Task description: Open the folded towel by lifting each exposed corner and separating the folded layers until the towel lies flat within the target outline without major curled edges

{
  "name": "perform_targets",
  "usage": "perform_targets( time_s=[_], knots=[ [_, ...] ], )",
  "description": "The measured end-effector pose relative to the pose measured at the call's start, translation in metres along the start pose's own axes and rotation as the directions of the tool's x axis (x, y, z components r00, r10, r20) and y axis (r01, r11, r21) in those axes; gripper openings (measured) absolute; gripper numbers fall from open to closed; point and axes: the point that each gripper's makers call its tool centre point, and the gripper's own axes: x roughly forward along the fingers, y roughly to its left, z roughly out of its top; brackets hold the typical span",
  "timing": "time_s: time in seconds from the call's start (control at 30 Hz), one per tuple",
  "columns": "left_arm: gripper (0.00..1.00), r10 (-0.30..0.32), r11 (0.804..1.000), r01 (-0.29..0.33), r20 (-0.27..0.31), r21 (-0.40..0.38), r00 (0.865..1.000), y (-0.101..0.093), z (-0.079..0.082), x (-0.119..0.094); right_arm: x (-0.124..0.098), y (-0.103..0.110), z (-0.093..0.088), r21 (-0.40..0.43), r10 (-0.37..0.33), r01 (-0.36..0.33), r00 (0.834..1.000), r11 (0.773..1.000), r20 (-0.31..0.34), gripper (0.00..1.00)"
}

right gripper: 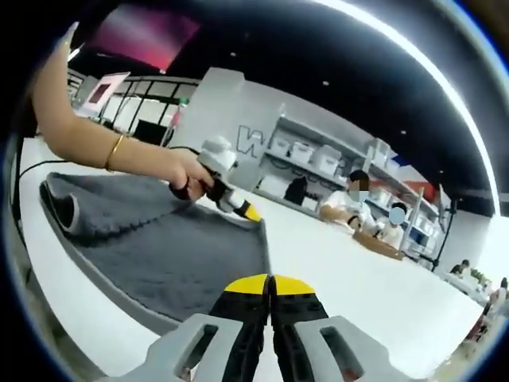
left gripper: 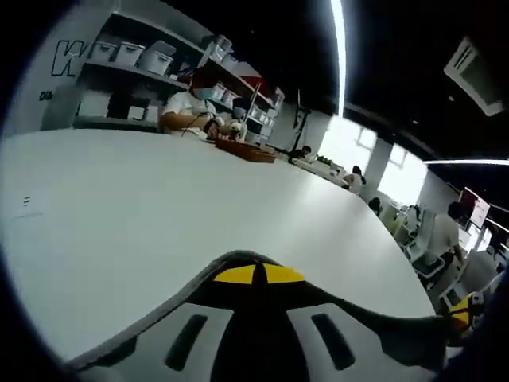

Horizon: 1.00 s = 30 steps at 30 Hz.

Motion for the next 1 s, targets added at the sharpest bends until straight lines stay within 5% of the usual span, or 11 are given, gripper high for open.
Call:
perform_targets(
  time_s=[1.0],
  knots=[
    [0.00,0.040,0.998,-0.037,-0.076,0.047,0.996,0.008,-0.015,0.032,0.006,-0.004,-0.048,0.038,0.010,-0.005,0.991,0.999,-0.130,0.00]
  ],
)
